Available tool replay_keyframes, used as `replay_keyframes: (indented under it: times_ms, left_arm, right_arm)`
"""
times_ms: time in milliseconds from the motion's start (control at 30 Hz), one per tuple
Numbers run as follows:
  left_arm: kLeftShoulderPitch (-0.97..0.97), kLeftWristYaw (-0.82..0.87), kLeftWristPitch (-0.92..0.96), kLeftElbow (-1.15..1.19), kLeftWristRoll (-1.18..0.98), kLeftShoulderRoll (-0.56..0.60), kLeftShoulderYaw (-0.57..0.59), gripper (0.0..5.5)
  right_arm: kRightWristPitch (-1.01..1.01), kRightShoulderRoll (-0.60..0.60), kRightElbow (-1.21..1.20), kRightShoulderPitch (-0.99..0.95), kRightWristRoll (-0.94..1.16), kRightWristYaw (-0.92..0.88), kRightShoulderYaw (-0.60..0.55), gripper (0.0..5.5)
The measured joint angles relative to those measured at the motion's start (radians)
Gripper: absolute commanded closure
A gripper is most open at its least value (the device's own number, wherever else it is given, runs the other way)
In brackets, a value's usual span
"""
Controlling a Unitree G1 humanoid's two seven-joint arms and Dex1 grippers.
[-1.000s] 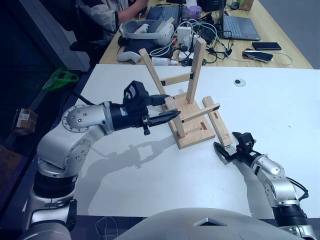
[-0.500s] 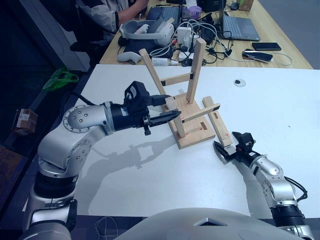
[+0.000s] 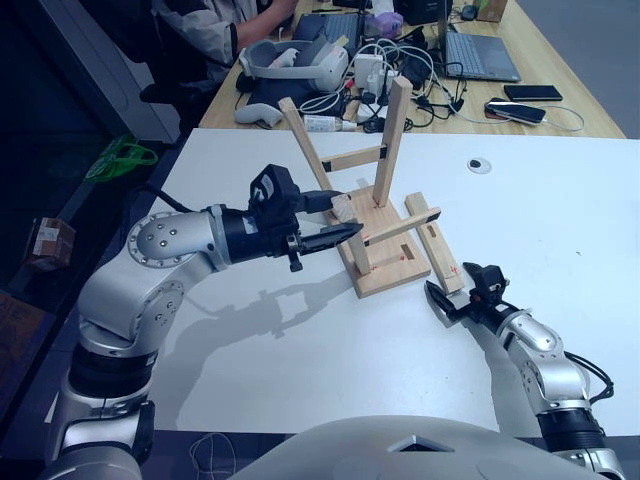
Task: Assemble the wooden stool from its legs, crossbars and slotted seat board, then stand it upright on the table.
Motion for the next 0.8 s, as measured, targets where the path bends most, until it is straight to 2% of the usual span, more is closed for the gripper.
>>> replay_keyframes:
  times_ms: [567, 800]
  left_arm:
    - [-0.002, 0.001, -0.006, 0.038, 0.029, -0.021, -0.024, 3.2]
    - [-0.002, 0.002, 0.004, 0.038, 0.03, -0.022, -0.024, 3.13]
  right_arm:
    - [-0.012, 0.022, 0.053, -0.05, -0.018, -0.017, 0.006, 0.26]
    - [-0.011, 0.025, 0.054, -0.051, -0.011, -0.013, 0.001, 1.43]
